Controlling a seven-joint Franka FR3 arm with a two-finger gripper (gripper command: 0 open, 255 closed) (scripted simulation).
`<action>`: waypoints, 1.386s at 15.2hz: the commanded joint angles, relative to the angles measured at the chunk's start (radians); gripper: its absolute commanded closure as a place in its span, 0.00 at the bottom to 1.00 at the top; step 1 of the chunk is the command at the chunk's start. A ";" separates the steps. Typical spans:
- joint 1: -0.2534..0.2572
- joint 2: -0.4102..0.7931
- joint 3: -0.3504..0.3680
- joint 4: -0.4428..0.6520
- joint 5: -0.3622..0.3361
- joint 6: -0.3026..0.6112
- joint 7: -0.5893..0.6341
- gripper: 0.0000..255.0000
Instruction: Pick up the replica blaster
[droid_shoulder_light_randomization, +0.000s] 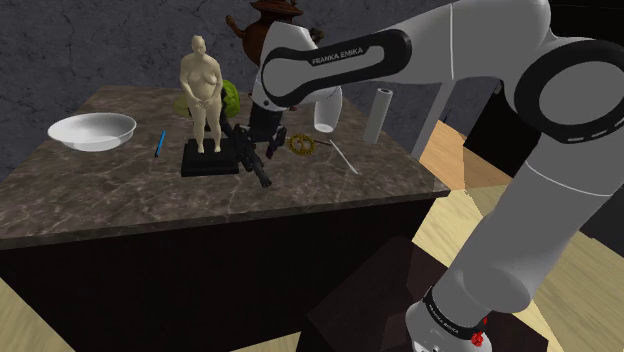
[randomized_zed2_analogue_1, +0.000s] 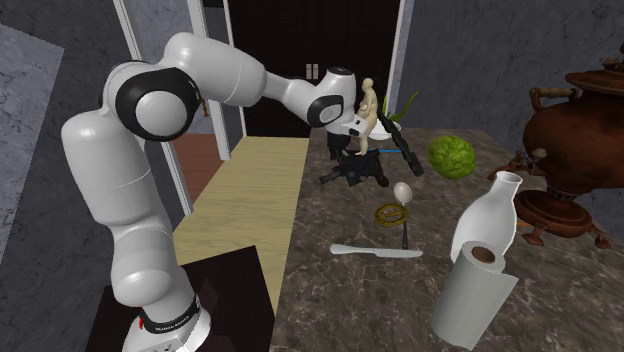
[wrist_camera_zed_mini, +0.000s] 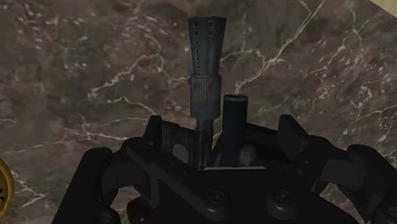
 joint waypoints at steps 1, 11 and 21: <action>0.006 0.026 0.005 0.016 -0.003 0.014 0.008 0.00; 0.008 0.057 0.006 -0.036 -0.003 0.096 0.001 1.00; 0.007 0.046 0.005 -0.022 -0.003 0.072 0.003 1.00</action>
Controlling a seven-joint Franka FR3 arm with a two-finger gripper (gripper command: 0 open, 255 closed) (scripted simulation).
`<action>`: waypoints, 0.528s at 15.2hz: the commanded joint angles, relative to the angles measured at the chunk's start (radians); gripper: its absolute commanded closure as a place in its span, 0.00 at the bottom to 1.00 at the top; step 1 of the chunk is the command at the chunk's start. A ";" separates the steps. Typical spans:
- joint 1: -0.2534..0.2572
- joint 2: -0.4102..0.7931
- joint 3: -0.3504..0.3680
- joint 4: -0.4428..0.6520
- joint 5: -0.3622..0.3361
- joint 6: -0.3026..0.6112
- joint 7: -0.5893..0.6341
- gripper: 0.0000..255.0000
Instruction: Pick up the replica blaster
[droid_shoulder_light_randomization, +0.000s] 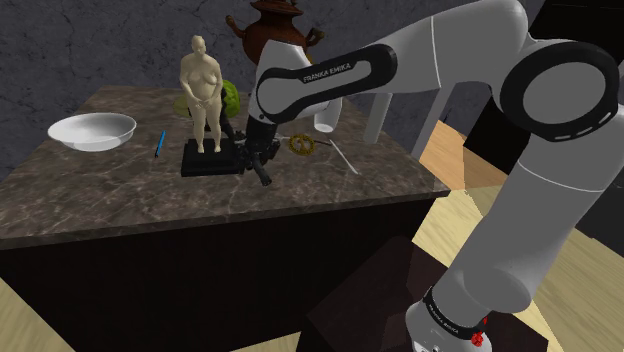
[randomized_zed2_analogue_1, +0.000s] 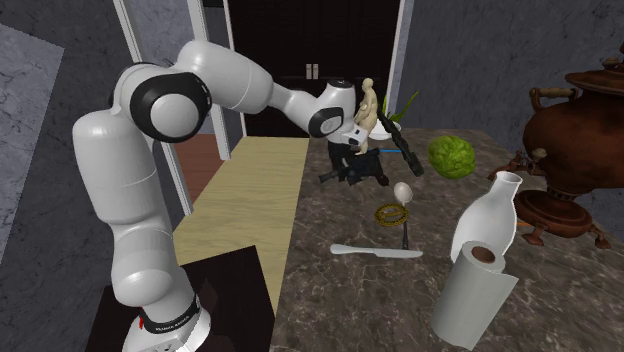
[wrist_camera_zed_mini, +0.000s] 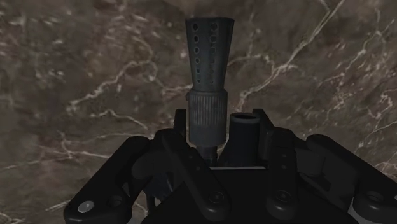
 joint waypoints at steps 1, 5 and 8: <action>0.000 -0.009 0.000 0.013 0.000 -0.021 0.002 1.00; -0.002 -0.026 -0.001 0.047 0.000 -0.072 0.007 1.00; -0.002 -0.036 -0.001 0.075 -0.001 -0.110 0.011 1.00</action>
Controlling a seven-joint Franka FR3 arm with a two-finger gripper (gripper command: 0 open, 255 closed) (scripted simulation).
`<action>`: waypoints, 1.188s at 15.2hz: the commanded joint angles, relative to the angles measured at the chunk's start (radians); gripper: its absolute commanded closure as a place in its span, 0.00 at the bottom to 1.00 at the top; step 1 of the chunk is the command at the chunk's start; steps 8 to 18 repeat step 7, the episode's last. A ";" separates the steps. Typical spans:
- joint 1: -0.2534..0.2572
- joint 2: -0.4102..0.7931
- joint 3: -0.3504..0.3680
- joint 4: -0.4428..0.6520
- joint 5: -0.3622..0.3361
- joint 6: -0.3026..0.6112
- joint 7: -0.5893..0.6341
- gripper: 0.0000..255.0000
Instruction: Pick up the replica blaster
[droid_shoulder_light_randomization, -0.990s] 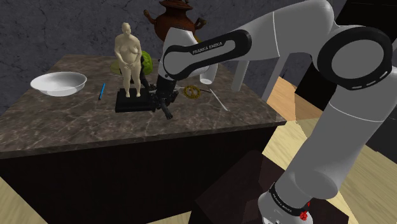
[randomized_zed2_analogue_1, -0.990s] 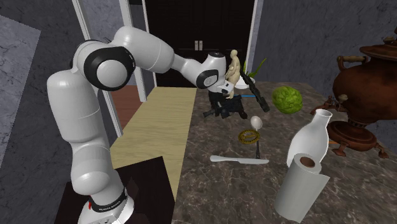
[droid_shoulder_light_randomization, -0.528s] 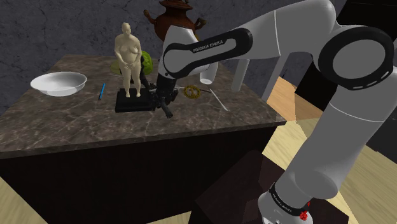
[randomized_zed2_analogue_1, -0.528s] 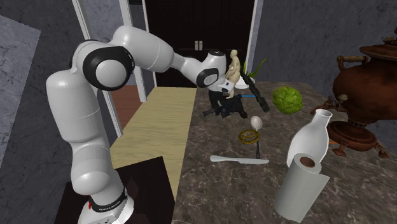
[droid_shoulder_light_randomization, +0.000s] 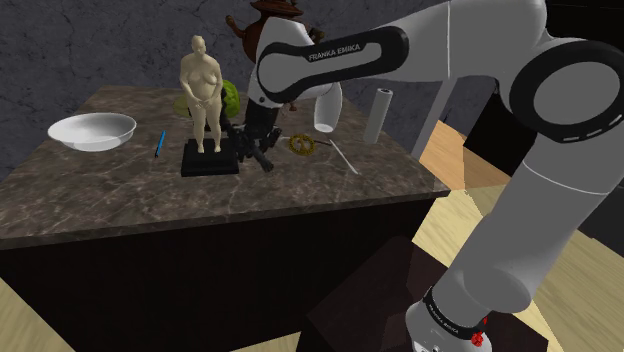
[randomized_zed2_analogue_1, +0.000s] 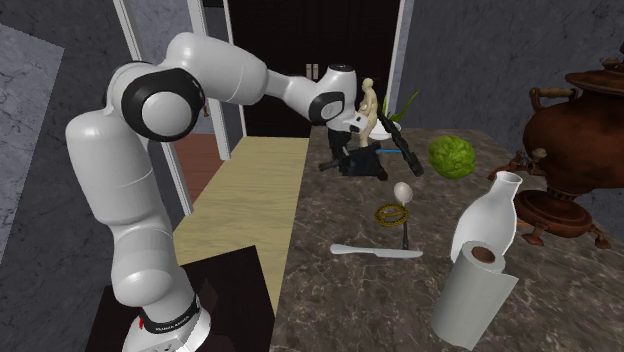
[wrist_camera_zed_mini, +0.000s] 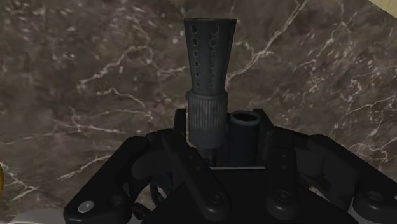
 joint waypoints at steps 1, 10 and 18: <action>-0.001 -0.008 -0.001 0.018 0.000 -0.026 0.001 1.00; -0.002 -0.019 -0.002 0.061 -0.001 -0.079 0.006 1.00; -0.002 -0.019 -0.002 0.061 -0.001 -0.079 0.006 1.00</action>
